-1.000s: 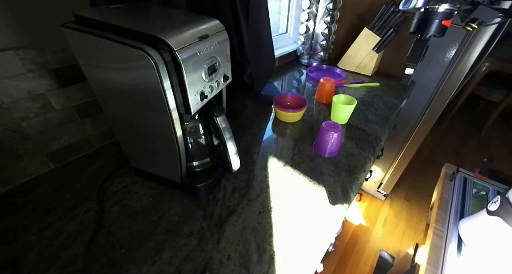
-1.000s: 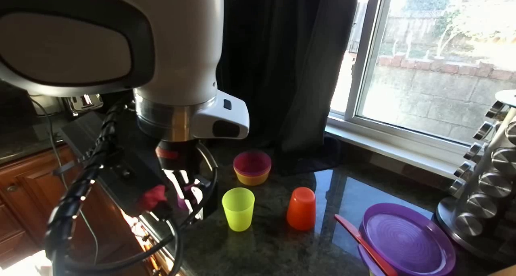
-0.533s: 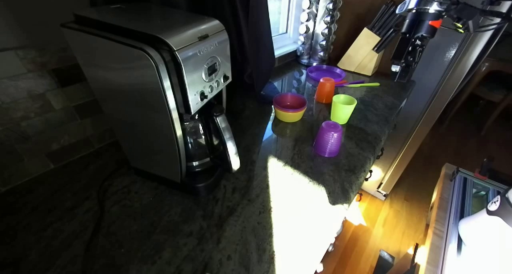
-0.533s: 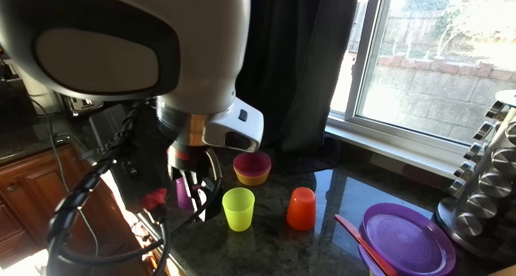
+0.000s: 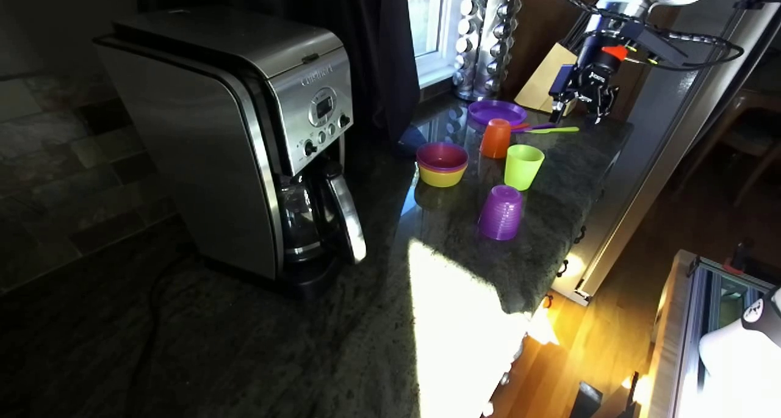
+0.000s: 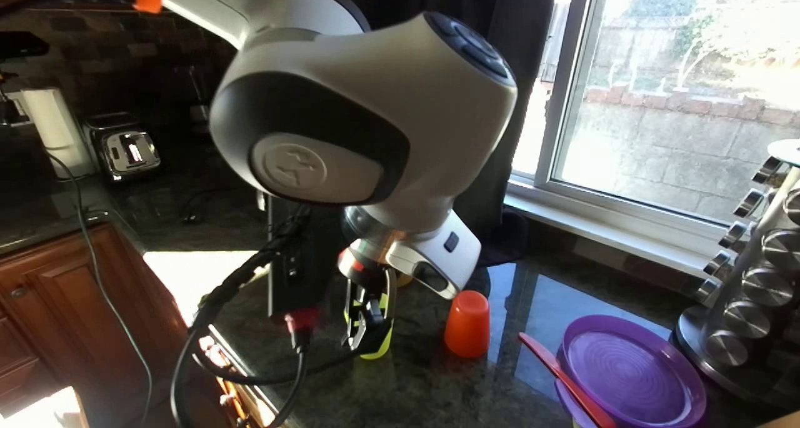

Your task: Turn the green cup

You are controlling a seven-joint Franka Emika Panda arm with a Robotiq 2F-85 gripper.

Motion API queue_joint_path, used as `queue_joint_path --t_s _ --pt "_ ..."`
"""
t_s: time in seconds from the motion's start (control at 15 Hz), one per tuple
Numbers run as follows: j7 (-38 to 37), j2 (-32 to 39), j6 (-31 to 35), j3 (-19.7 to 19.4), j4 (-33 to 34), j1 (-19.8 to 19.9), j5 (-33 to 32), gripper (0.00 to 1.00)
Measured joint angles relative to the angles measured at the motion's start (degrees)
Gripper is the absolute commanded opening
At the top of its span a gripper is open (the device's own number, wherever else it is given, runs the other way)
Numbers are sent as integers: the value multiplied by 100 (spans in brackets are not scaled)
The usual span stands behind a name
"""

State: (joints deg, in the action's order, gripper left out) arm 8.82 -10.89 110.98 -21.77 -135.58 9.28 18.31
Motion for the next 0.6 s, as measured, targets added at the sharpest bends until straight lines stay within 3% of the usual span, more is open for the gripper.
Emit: queue_joint_path --t_s 0.6 --pt "-1725 1700 140 203 1127 357 1169 100"
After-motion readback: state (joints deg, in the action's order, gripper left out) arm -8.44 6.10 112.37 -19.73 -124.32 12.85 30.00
